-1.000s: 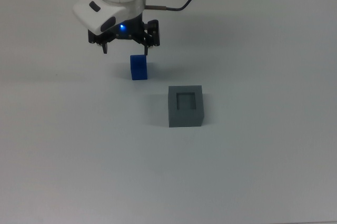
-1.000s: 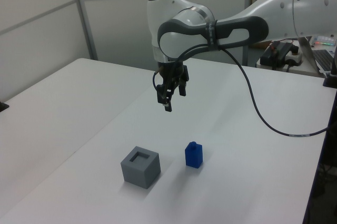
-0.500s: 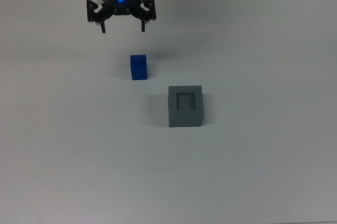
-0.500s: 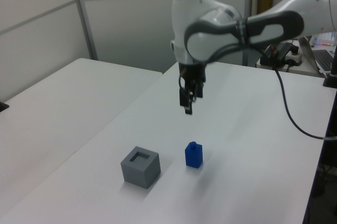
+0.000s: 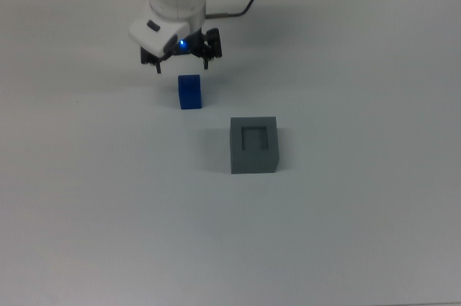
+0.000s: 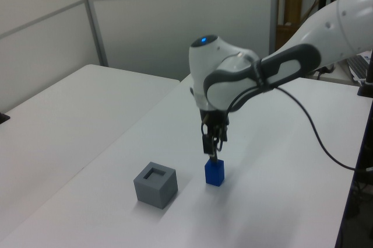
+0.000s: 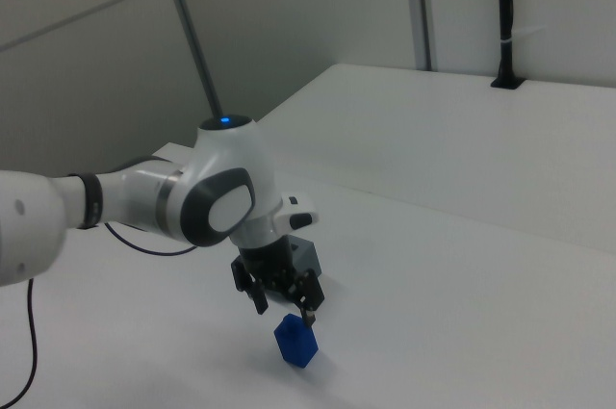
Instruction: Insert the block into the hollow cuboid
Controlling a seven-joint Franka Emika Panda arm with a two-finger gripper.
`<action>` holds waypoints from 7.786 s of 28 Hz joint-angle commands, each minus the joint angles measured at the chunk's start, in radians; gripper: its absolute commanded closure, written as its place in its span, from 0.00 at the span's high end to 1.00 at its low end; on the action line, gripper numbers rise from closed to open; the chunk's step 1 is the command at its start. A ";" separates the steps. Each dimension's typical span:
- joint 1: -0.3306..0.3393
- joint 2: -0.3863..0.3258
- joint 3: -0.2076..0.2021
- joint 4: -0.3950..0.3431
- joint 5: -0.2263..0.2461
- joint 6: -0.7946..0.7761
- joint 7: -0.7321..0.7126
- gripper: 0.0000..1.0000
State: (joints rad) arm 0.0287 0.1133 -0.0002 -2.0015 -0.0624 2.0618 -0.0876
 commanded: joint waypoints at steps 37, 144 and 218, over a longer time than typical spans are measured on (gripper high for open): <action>-0.006 0.154 0.006 0.397 0.150 -0.109 0.161 0.00; 0.076 0.140 -0.121 0.483 0.092 -0.301 0.054 1.00; 0.076 0.144 -0.123 0.483 0.090 -0.304 0.052 1.00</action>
State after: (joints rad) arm 0.0985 0.2687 -0.1148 -1.5100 0.0376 1.7839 -0.0189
